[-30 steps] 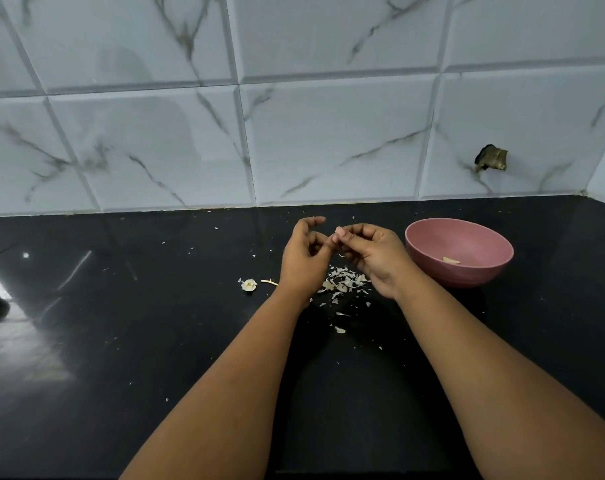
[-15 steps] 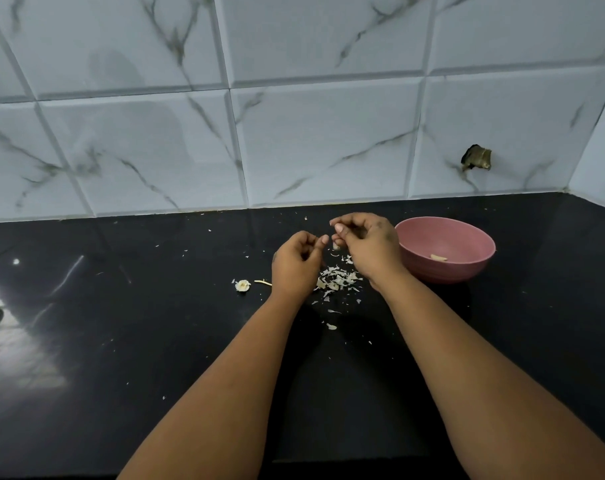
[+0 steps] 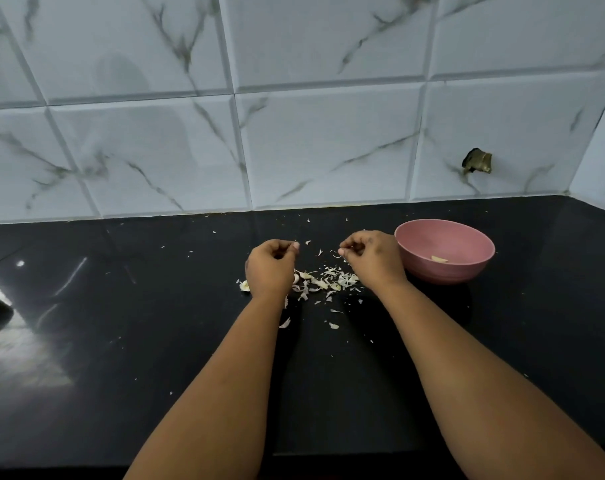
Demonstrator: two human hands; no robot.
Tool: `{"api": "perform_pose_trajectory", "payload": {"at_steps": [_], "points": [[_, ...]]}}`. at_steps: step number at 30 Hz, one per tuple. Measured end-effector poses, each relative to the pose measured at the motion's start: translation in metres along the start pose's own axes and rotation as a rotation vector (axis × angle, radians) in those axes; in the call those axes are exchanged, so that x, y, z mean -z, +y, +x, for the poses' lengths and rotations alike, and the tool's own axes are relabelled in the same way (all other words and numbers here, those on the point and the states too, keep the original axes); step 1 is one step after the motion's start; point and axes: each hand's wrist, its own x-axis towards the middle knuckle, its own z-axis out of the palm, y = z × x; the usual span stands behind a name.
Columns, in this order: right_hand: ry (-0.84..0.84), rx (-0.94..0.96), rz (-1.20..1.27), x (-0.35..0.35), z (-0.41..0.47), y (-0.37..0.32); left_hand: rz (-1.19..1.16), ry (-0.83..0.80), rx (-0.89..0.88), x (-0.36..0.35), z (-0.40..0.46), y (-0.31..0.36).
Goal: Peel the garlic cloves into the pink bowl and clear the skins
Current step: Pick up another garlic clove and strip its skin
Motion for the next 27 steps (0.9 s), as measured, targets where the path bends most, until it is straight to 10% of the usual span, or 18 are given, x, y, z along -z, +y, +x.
{"api": "perform_pose_trajectory", "payload": {"at_steps": [6,15,27], "points": [[-0.045,0.04,-0.066,0.001,0.004,0.008,-0.024,0.078,0.091,0.009,0.006,-0.001],[-0.539,0.265,-0.213,-0.031,-0.007,-0.009,0.001,0.022,0.147,0.007,0.014,-0.008],[-0.161,0.142,-0.127,-0.01,0.009,0.01,-0.032,0.021,0.164,0.012,0.021,-0.012]]}}
